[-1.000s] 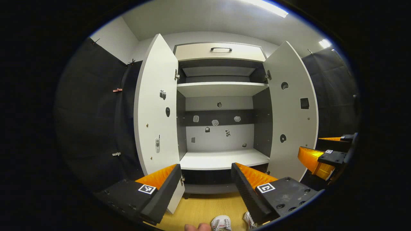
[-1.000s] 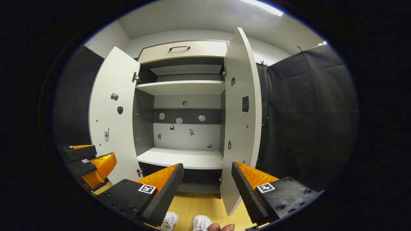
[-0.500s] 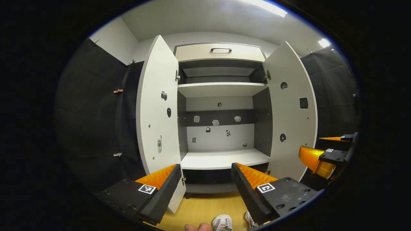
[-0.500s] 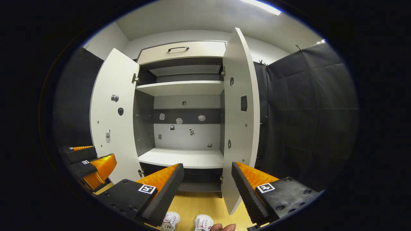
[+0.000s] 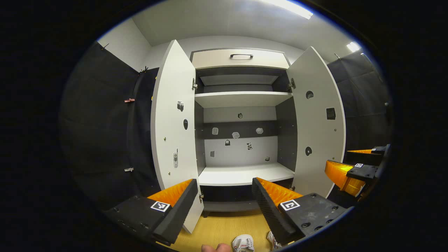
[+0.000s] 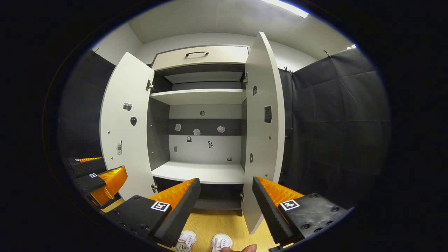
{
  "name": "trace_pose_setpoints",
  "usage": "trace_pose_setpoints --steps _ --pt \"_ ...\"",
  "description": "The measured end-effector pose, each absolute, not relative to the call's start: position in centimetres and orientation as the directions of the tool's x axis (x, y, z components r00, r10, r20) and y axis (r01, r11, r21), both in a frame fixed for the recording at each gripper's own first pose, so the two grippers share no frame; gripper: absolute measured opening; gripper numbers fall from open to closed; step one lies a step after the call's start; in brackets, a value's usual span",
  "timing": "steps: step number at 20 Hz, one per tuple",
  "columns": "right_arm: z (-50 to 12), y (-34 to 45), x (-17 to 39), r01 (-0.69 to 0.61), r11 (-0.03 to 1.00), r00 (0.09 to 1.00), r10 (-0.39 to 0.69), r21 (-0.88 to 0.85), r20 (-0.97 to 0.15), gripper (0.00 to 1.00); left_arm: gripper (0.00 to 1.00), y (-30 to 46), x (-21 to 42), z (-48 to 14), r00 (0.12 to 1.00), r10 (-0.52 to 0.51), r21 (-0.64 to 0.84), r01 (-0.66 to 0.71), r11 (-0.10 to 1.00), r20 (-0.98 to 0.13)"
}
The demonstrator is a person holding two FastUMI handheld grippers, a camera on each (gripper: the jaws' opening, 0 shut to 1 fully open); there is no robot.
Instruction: Grab one shoe with the right hand and put it into the shoe cabinet, grab the other shoe with the left hand and put it into the shoe cabinet; then close the right door with the right hand and the left door with the left hand.
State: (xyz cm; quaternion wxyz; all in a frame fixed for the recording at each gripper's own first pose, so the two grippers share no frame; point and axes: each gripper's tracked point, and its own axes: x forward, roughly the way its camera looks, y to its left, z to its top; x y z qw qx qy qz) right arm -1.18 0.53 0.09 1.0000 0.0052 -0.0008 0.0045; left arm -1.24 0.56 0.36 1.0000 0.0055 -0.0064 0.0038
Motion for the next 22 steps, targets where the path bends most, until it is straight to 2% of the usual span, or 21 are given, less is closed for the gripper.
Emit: trace_pose_setpoints --steps 5,10,16,22 --pt "-2.8 1.4 -1.8 -0.046 0.999 0.996 0.048 0.022 -0.070 0.97 0.98 1.1 -1.5 0.5 0.999 0.013 0.019 -0.013 1.000 0.034" --pt "-10.6 2.7 -3.9 -0.111 0.993 0.967 0.119 0.051 -0.225 0.98 0.98 1.6 -1.3 -0.4 0.999 0.021 0.020 -0.022 1.000 0.039" --pt "-22.7 4.1 -7.5 -0.122 0.982 0.857 0.178 0.144 -0.484 0.99 0.98 2.8 -1.4 -2.7 0.999 0.051 0.049 -0.051 0.998 0.004" --pt "-33.1 4.9 -10.2 -0.104 0.973 0.728 0.214 0.204 -0.651 0.99 0.98 4.2 -2.2 -4.9 0.995 0.084 0.050 -0.081 0.995 -0.048"
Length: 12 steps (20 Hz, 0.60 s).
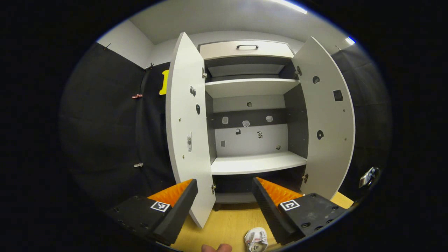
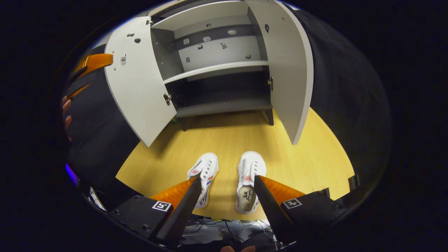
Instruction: Grab one shoe with the right hand and put it into the shoe cabinet, grab the other shoe with the left hand and put it into the shoe cabinet; then close the right door with the right hand and the left door with the left hand.
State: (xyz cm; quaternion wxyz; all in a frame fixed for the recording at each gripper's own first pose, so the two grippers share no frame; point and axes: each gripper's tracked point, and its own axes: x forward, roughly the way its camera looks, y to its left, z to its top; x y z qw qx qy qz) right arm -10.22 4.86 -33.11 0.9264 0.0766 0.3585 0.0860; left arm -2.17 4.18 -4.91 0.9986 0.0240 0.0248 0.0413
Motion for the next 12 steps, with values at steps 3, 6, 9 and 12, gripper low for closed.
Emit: trace_pose_setpoints --steps 3,6,9,12 --pt "-37.4 5.1 -10.5 -0.090 0.971 0.678 0.223 0.222 -0.700 0.99 0.98 4.8 -2.6 -5.4 0.994 0.098 0.062 -0.094 0.994 -0.057" --pt "-40.7 5.7 -10.3 -0.070 0.963 0.646 0.242 0.260 -0.724 0.98 0.98 5.5 -3.0 -6.0 0.991 0.112 0.070 -0.107 0.992 -0.067" --pt "-43.5 6.0 -9.6 -0.044 0.963 0.631 0.234 0.267 -0.740 0.96 0.98 6.1 -3.2 -6.4 0.989 0.125 0.078 -0.119 0.990 -0.076" --pt "-45.3 6.1 -8.7 -0.037 0.966 0.626 0.221 0.255 -0.748 0.93 0.97 6.8 -3.2 -7.0 0.987 0.137 0.088 -0.129 0.988 -0.086"
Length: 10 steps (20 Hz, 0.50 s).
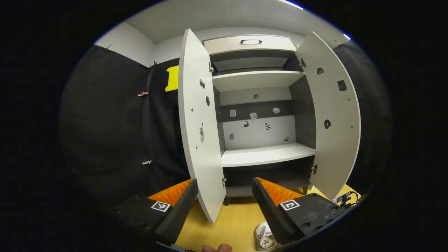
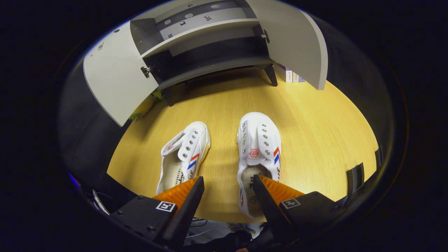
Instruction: Grab one shoe with the right hand and put it into the shoe cabinet, grab the other shoe with the left hand and put it into the shoe cabinet; then close the right door with the right hand and the left door with the left hand.
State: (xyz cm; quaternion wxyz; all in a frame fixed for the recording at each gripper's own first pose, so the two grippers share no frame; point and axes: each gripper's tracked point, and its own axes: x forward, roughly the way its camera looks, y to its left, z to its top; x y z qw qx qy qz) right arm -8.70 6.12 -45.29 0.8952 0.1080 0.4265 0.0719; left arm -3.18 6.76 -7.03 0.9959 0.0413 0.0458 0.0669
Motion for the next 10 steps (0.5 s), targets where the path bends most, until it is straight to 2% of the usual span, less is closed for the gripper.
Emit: trace_pose_setpoints --steps 2,5,6,10 --pt "-46.1 6.4 -7.9 -0.032 0.969 0.633 0.211 0.246 -0.745 0.85 0.96 7.1 -3.1 -7.5 0.986 0.141 0.093 -0.133 0.987 -0.093" --pt "-47.6 6.2 -6.2 -0.020 0.978 0.660 0.168 0.207 -0.732 0.82 0.96 7.5 -2.9 -8.0 0.984 0.146 0.084 -0.138 0.987 -0.098" --pt "-48.0 6.0 -5.7 -0.009 0.981 0.675 0.147 0.191 -0.723 0.72 0.96 7.7 -2.8 -8.3 0.984 0.148 0.081 -0.140 0.987 -0.101" --pt "-48.9 5.5 -2.9 0.027 0.988 0.748 0.080 0.150 -0.659 0.58 0.96 8.5 -2.3 -9.4 0.982 0.151 0.090 -0.141 0.986 -0.115"
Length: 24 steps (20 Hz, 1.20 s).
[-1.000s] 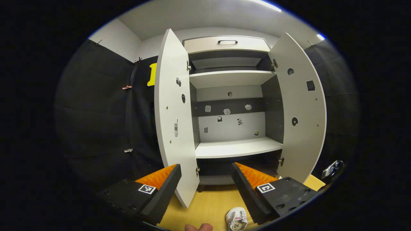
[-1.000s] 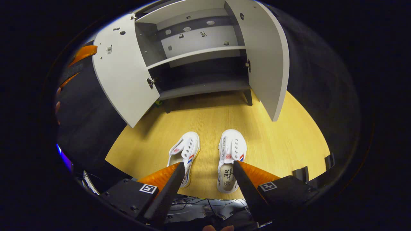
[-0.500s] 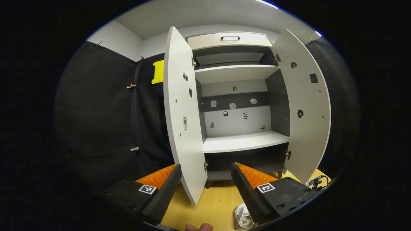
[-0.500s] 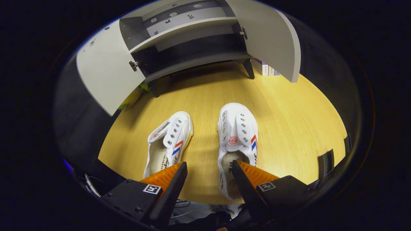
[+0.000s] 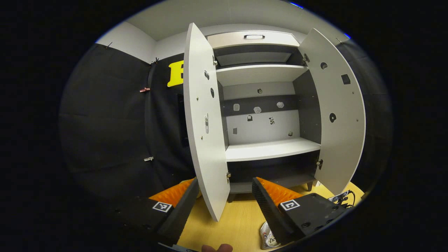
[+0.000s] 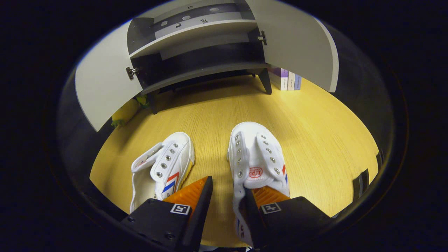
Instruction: Grab one shoe with the right hand and put it into the shoe cabinet, grab the other shoe with the left hand and put it into the shoe cabinet; then close the right door with the right hand and the left door with the left hand.
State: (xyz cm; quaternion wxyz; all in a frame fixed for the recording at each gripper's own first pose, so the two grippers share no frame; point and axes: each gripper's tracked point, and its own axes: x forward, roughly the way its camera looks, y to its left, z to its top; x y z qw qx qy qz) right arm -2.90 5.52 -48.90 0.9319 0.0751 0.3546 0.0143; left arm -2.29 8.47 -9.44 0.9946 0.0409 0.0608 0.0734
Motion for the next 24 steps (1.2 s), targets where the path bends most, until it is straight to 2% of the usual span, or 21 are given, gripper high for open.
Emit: trace_pose_setpoints --steps 5,7,8,9,10,12,16,24 --pt "-49.2 4.4 0.4 0.051 0.993 0.804 0.020 0.103 -0.594 0.58 0.96 9.5 -1.4 -11.2 0.977 0.160 0.078 -0.150 0.986 -0.141" --pt "-49.4 3.9 0.8 0.051 0.995 0.809 0.007 0.082 -0.588 0.47 0.96 9.8 -1.0 -11.6 0.975 0.164 0.082 -0.154 0.985 -0.147" --pt "-49.2 4.5 1.2 0.010 0.995 0.812 0.052 0.102 -0.581 0.27 0.96 9.9 -0.8 -11.7 0.975 0.165 0.083 -0.154 0.985 -0.149" --pt "-49.6 4.7 0.9 -0.007 0.995 0.790 0.064 0.095 -0.610 0.26 0.96 10.0 -0.5 -11.7 0.975 0.165 0.082 -0.154 0.985 -0.150" --pt "-49.5 4.6 1.3 -0.022 0.996 0.789 0.071 0.088 -0.610 0.10 0.96 10.0 -0.4 -11.8 0.975 0.165 0.081 -0.154 0.985 -0.151" --pt "-48.8 4.5 1.4 -0.023 0.995 0.775 0.082 0.101 -0.627 0.06 0.96 10.0 -0.1 -11.6 0.976 0.163 0.078 -0.153 0.985 -0.147" --pt "-45.7 4.5 1.7 -0.046 0.993 0.787 0.105 0.112 -0.607 0.06 0.96 9.7 0.2 -11.0 0.979 0.156 0.086 -0.145 0.986 -0.135" --pt "-32.2 6.1 2.0 -0.100 0.987 0.839 0.151 0.124 -0.523 0.06 0.96 8.9 -0.1 -9.9 0.985 0.117 0.019 -0.115 0.993 -0.130"
